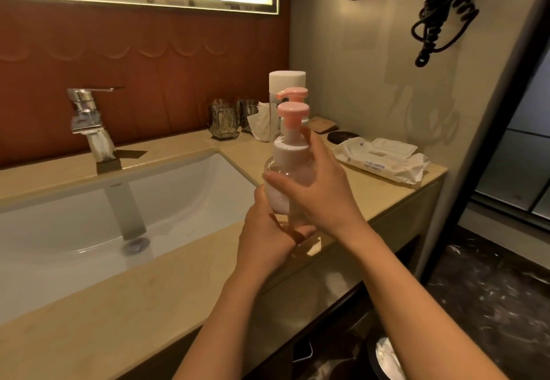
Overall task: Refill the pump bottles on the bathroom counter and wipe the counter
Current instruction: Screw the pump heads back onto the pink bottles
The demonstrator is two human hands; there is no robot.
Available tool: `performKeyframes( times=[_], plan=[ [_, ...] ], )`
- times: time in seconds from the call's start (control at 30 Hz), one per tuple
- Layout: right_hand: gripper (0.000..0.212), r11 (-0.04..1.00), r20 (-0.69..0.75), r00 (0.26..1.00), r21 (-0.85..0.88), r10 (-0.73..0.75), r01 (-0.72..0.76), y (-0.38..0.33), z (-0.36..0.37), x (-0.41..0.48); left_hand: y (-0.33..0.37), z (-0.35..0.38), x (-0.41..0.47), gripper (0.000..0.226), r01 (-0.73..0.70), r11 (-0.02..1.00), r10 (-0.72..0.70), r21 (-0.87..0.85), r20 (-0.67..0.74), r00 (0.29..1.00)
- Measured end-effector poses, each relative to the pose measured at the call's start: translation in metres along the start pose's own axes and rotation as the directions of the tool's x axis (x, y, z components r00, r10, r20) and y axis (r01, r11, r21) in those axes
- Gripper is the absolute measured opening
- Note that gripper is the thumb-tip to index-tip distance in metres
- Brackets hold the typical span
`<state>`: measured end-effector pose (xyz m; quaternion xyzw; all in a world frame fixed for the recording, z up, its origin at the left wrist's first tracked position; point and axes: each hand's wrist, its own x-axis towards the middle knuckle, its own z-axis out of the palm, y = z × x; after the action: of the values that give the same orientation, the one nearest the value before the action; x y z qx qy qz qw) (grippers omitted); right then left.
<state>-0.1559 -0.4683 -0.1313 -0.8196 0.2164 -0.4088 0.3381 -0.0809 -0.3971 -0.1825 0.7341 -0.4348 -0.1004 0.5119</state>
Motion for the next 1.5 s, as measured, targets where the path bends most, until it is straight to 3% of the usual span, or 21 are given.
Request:
performKeyframes(
  times=[0.1,0.2,0.37,0.53,0.67,0.97,1.2,1.5],
  plan=[
    [0.103,0.999,-0.039,0.998,0.012,0.044,-0.044,0.004,0.001,-0.016,-0.003,0.005,0.004,0.074,-0.056,0.988,0.058,0.147,-0.011,0.998],
    [0.100,0.996,-0.091,0.992,0.023,0.084,-0.082,0.014,-0.001,-0.028,0.004,0.004,-0.004,0.061,-0.020,0.977,0.016,0.211,0.023,1.000],
    [0.083,0.989,-0.135,0.982,0.085,0.129,-0.118,0.041,-0.016,-0.033,0.009,0.014,-0.010,0.071,-0.047,0.992,0.032,0.119,0.127,0.991],
    [0.072,0.989,-0.187,0.974,0.094,0.127,-0.111,0.061,-0.032,-0.024,0.021,0.042,-0.009,0.078,-0.102,0.994,0.102,0.031,-0.012,0.995],
    [0.071,0.989,-0.205,0.969,0.068,0.139,-0.128,0.078,-0.043,-0.011,0.025,0.067,-0.003,0.082,-0.123,0.992,0.123,0.004,-0.004,0.992],
    [0.081,0.989,-0.248,0.958,0.008,0.147,-0.150,0.102,-0.041,0.021,0.022,0.073,0.023,0.090,-0.196,0.956,0.154,0.219,0.194,0.969],
    [0.083,0.981,-0.292,0.941,-0.034,0.171,-0.189,0.114,-0.028,0.035,0.014,0.076,0.036,0.091,-0.256,0.855,0.137,0.450,0.281,0.950],
    [0.086,0.968,-0.247,0.946,-0.085,0.209,-0.236,0.113,-0.026,0.033,0.015,0.078,0.033,0.080,-0.233,0.798,0.069,0.556,0.299,0.952]
  ],
)
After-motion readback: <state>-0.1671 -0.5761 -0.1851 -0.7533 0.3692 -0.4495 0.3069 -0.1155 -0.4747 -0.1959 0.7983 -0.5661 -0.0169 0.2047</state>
